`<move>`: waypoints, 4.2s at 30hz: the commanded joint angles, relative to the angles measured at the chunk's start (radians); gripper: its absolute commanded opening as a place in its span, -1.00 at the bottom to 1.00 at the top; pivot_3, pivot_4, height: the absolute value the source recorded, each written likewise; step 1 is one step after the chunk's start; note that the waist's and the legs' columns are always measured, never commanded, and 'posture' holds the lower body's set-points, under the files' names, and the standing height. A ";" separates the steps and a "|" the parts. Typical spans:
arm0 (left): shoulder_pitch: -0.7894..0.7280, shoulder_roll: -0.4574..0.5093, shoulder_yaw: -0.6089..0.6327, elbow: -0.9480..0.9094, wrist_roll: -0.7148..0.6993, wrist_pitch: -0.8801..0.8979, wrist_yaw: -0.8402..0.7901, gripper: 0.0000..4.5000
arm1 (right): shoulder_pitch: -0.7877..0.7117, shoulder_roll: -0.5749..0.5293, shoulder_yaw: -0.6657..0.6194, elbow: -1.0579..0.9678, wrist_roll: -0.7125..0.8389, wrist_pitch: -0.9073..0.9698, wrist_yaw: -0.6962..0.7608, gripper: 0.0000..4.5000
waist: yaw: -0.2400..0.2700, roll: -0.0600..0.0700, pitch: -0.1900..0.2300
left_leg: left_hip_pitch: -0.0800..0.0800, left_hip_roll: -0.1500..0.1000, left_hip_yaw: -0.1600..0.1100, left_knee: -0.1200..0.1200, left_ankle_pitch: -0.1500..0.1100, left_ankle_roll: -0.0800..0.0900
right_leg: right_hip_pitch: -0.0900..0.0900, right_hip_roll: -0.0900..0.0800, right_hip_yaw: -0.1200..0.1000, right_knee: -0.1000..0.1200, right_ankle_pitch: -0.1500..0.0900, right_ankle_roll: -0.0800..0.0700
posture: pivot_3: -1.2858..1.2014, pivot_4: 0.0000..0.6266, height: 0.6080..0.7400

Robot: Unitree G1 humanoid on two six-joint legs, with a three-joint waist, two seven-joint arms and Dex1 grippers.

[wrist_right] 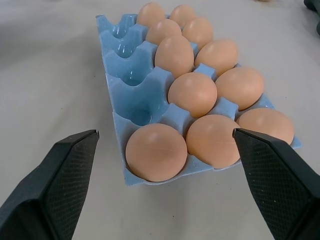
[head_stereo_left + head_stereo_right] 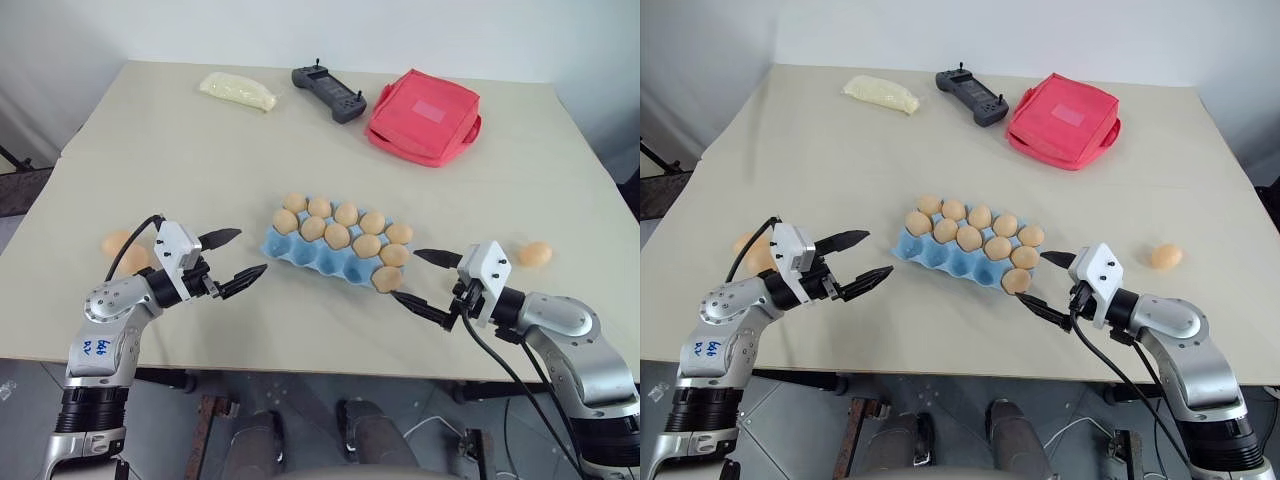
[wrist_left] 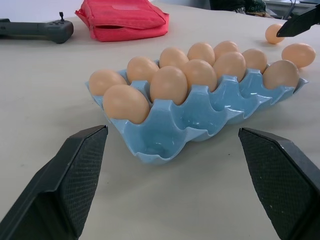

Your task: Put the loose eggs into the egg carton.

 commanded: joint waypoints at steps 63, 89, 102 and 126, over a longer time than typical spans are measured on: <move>-0.039 -0.019 -0.090 -0.031 -0.025 0.048 -0.120 0.98 | 0.149 -0.099 -0.258 -0.005 0.077 0.378 -0.225 1.00 | 0.041 0.003 0.002 | -0.001 0.000 -0.001 0.001 0.000 0.000 | 0.001 0.000 -0.002 -0.001 0.000 -0.002 | 0.03 -0.52 1.00; -0.056 -0.027 -0.089 -0.016 -0.018 0.041 -0.096 1.00 | -0.364 -0.002 0.019 -0.167 0.220 0.629 -0.249 -0.42 | 0.020 0.004 0.002 | -0.002 0.001 -0.001 -0.001 0.000 -0.001 | -0.002 0.000 -0.003 -0.001 0.000 -0.002 | 0.03 -0.52 1.00; -0.008 -0.020 -0.057 -0.075 -0.027 0.052 -0.062 1.00 | -0.394 0.047 0.216 -0.021 0.108 0.486 -0.148 -0.42 | 0.018 0.004 0.002 | -0.002 0.001 -0.001 0.000 -0.001 -0.001 | -0.002 -0.002 -0.007 -0.001 -0.001 -0.003 | 0.03 -0.52 1.00; 0.143 0.122 0.071 -0.101 -0.083 0.116 -0.121 1.00 | -0.196 -0.120 -0.153 -0.137 0.171 0.582 -0.138 0.98 | 0.026 0.006 0.003 | -0.002 -0.002 -0.001 -0.015 0.000 -0.003 | -0.003 -0.020 -0.038 -0.009 -0.003 -0.007 | 0.03 -0.52 1.00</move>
